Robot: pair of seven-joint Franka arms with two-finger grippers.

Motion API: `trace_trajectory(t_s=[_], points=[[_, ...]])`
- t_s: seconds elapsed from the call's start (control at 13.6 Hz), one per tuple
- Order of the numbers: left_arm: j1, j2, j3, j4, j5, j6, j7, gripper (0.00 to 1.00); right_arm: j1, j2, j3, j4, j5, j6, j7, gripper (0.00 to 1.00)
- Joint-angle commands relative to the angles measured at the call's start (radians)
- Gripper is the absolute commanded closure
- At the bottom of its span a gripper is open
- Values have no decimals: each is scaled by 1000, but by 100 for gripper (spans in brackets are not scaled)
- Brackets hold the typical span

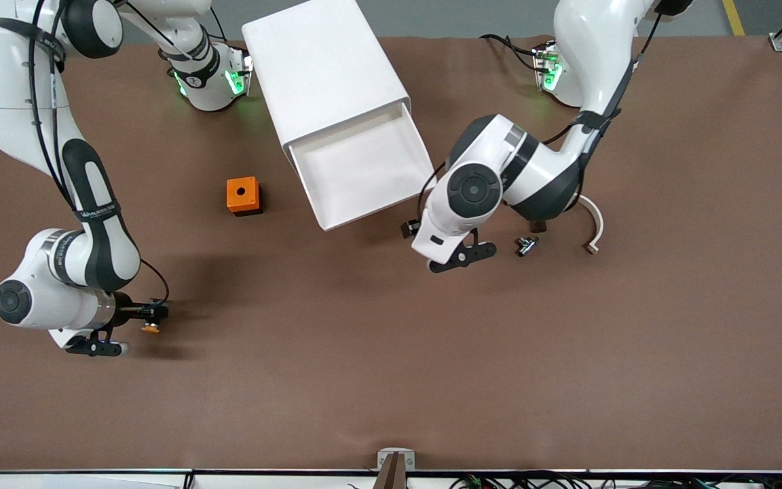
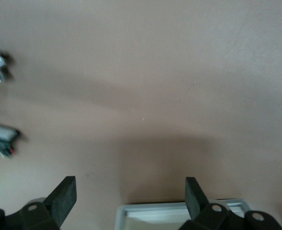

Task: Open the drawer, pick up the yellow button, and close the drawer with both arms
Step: 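Set the button down with the right gripper while the left gripper reaches the drawer, then push the drawer closed with the left gripper while the right arm retracts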

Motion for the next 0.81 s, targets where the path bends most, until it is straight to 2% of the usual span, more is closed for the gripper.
trace_trajectory(t_s=[0.0,0.15,0.37,0.73], points=[[-52,1,4,6,-21,7,-118,0,-10,-29,18,14,-16,-16,-4,0],[-103,-4,2,5,-24,5,-126,0,-8,-82,20,10,-16,-45,-6,0],[-157,4,-2,-3,-88,-7,-155,0,7,-206,24,7,-13,-152,3,0],[-184,4,-67,-33,-125,-39,-186,0,23,-381,26,-12,-4,-282,-7,0]])
